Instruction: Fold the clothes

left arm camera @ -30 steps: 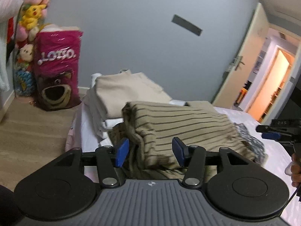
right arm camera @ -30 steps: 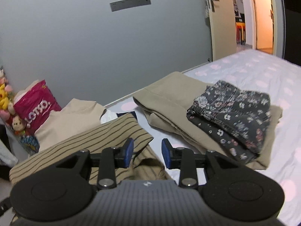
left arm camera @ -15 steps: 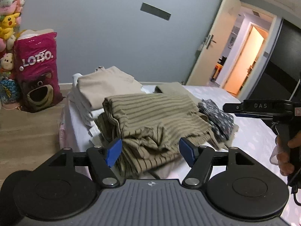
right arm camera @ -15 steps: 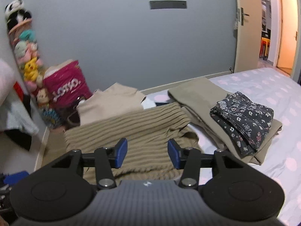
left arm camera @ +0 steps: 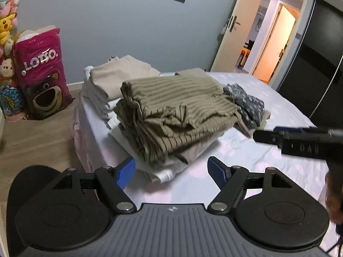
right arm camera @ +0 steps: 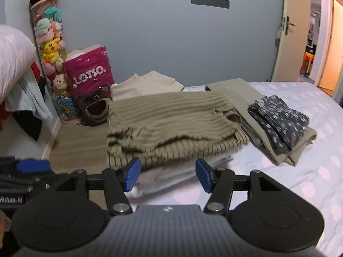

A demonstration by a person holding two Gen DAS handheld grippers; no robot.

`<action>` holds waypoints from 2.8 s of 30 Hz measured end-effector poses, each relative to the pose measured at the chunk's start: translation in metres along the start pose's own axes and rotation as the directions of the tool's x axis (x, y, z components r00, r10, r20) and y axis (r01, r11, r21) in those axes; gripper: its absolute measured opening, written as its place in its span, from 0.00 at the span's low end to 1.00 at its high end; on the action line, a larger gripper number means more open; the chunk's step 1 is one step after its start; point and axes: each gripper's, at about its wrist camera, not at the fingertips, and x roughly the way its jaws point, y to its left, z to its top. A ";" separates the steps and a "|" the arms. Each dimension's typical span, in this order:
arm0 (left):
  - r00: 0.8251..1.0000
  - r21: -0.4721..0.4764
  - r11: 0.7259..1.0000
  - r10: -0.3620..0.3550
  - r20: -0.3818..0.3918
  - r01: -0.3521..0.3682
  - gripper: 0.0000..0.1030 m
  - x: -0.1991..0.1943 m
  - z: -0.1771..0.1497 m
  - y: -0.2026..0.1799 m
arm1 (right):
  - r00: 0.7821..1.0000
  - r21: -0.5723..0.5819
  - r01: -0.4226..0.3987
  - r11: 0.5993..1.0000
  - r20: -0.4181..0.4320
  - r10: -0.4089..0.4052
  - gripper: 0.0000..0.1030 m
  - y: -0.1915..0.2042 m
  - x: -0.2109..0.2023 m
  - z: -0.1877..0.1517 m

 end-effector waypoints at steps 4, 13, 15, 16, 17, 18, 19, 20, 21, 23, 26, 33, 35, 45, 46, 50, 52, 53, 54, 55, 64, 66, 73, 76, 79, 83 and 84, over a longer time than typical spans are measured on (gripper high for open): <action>1.000 0.023 1.000 -0.003 0.011 0.003 0.72 -0.002 -0.007 -0.001 | 0.998 0.010 0.063 0.998 0.016 -0.063 0.59 0.007 -0.011 -0.030; 1.000 0.038 0.999 -0.030 -0.002 0.030 0.75 0.002 -0.021 -0.001 | 0.996 0.132 0.088 0.987 0.017 -0.091 0.60 0.011 -0.025 -0.082; 0.999 0.044 0.999 -0.031 -0.007 0.032 0.75 0.003 -0.024 -0.001 | 0.995 0.138 0.096 0.986 0.014 -0.098 0.62 0.013 -0.028 -0.088; 0.999 0.042 0.999 -0.034 -0.008 0.034 0.75 0.003 -0.025 -0.001 | 0.995 0.137 0.099 0.986 0.010 -0.101 0.62 0.014 -0.030 -0.090; 0.999 0.039 0.999 -0.036 -0.008 0.037 0.75 0.003 -0.026 0.000 | 0.995 0.134 0.102 0.986 0.008 -0.103 0.62 0.015 -0.031 -0.091; 0.999 0.036 0.999 -0.039 -0.009 0.039 0.75 0.003 -0.027 0.000 | 0.994 0.131 0.104 0.986 0.005 -0.106 0.62 0.017 -0.032 -0.092; 0.999 0.036 0.998 -0.043 -0.008 0.043 0.75 0.003 -0.028 0.000 | 0.994 0.129 0.106 0.986 0.002 -0.107 0.63 0.018 -0.033 -0.092; 0.999 0.037 0.998 -0.042 -0.010 0.043 0.75 0.003 -0.028 0.001 | 0.994 0.131 0.105 0.986 0.003 -0.107 0.63 0.020 -0.034 -0.092; 0.999 0.036 0.999 -0.039 -0.012 0.039 0.75 0.003 -0.028 0.001 | 0.994 0.134 0.104 0.985 0.003 -0.106 0.64 0.021 -0.035 -0.092; 0.999 0.035 0.999 -0.031 -0.014 0.032 0.76 0.003 -0.028 0.001 | 0.995 0.141 0.099 0.985 0.008 -0.102 0.66 0.024 -0.036 -0.093; 1.000 0.037 0.999 -0.030 -0.006 0.030 0.76 0.002 -0.029 0.002 | 0.994 0.131 0.105 0.986 0.015 -0.108 0.66 0.031 -0.037 -0.093; 0.999 0.058 0.998 -0.020 0.036 0.018 0.76 -0.003 -0.031 0.003 | 0.995 0.113 0.095 0.989 0.018 -0.097 0.67 0.042 -0.037 -0.094; 0.999 0.068 0.998 -0.009 0.046 0.006 0.76 -0.005 -0.030 0.002 | 0.995 0.113 0.092 0.989 0.019 -0.094 0.67 0.043 -0.037 -0.095; 0.997 0.095 0.995 0.020 0.069 -0.026 0.76 -0.009 -0.028 -0.002 | 0.997 0.098 0.075 0.992 0.021 -0.077 0.67 0.050 -0.038 -0.094; 0.998 0.098 0.995 0.018 0.068 -0.024 0.76 -0.009 -0.028 -0.002 | 0.997 0.096 0.073 0.993 0.022 -0.076 0.67 0.051 -0.038 -0.094; 0.998 0.105 0.994 0.018 0.063 -0.024 0.76 -0.010 -0.029 -0.003 | 0.997 0.088 0.066 0.994 0.025 -0.069 0.67 0.055 -0.040 -0.094; 0.998 0.107 0.994 0.014 0.066 -0.021 0.76 -0.011 -0.029 -0.003 | 0.997 0.084 0.065 0.994 0.026 -0.068 0.67 0.056 -0.040 -0.095; 0.997 0.110 0.994 0.014 0.070 -0.022 0.76 -0.012 -0.030 -0.003 | 0.997 0.083 0.065 0.994 0.027 -0.068 0.67 0.056 -0.040 -0.095; 0.997 0.113 0.993 0.015 0.073 -0.024 0.76 -0.012 -0.030 -0.003 | 0.997 0.084 0.067 0.994 0.031 -0.069 0.67 0.057 -0.041 -0.095; 0.997 0.114 0.993 0.016 0.074 -0.025 0.76 -0.012 -0.031 -0.003 | 0.997 0.086 0.068 0.994 0.036 -0.071 0.67 0.057 -0.042 -0.095; 0.997 0.119 0.993 0.013 0.072 -0.022 0.76 -0.014 -0.032 -0.006 | 0.996 0.091 0.066 0.994 0.048 -0.071 0.67 0.058 -0.047 -0.099; 0.997 0.120 0.993 0.011 0.070 -0.020 0.76 -0.015 -0.033 -0.006 | 0.996 0.091 0.064 0.994 0.049 -0.069 0.67 0.058 -0.047 -0.099; 0.998 0.118 0.993 0.015 0.064 -0.023 0.76 -0.016 -0.034 -0.006 | 0.997 0.093 0.054 0.994 0.056 -0.060 0.67 0.060 -0.049 -0.099; 0.998 0.120 0.993 0.014 0.064 -0.022 0.76 -0.016 -0.033 -0.006 | 0.997 0.096 0.052 0.994 0.057 -0.057 0.67 0.060 -0.051 -0.100; 0.998 0.118 0.993 0.014 0.061 -0.021 0.76 -0.016 -0.033 -0.006 | 0.997 0.100 0.047 0.994 0.057 -0.053 0.67 0.059 -0.051 -0.100; 0.998 0.120 0.992 0.018 0.057 -0.025 0.76 -0.016 -0.033 -0.006 | 0.997 0.101 0.043 0.994 0.057 -0.049 0.67 0.060 -0.050 -0.100; 0.998 0.120 0.992 0.019 0.054 -0.026 0.76 -0.015 -0.033 -0.006 | 0.997 0.101 0.043 0.994 0.057 -0.049 0.67 0.060 -0.050 -0.100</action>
